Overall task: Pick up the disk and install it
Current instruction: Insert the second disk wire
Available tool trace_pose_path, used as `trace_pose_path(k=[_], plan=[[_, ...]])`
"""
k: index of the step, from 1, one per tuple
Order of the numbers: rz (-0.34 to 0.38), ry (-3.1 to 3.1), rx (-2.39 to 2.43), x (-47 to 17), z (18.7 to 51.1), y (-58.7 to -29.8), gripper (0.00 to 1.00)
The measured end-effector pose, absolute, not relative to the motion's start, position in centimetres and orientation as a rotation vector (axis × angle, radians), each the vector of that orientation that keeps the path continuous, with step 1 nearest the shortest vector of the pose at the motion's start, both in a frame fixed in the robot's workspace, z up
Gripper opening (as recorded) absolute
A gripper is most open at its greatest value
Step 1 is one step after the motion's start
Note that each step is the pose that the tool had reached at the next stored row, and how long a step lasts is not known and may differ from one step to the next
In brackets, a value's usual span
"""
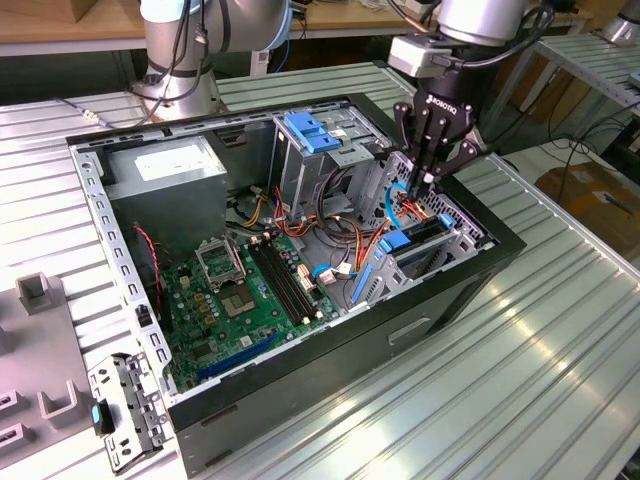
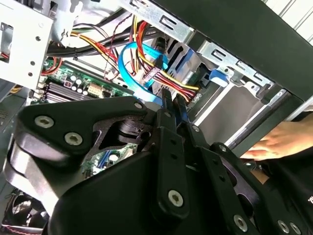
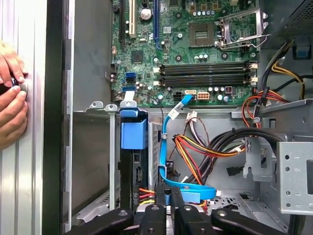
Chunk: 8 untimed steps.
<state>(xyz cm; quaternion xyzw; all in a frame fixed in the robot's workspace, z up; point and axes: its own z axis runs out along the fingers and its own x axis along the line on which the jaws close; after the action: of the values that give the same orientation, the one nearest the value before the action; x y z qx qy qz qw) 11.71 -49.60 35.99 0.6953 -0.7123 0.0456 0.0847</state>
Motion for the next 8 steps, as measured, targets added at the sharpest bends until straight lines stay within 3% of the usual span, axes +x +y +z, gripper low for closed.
trace_pose_path(k=[8], plan=[[0.155, -2.135, 2.083, 10.5, 35.6, -50.8, 0.16]])
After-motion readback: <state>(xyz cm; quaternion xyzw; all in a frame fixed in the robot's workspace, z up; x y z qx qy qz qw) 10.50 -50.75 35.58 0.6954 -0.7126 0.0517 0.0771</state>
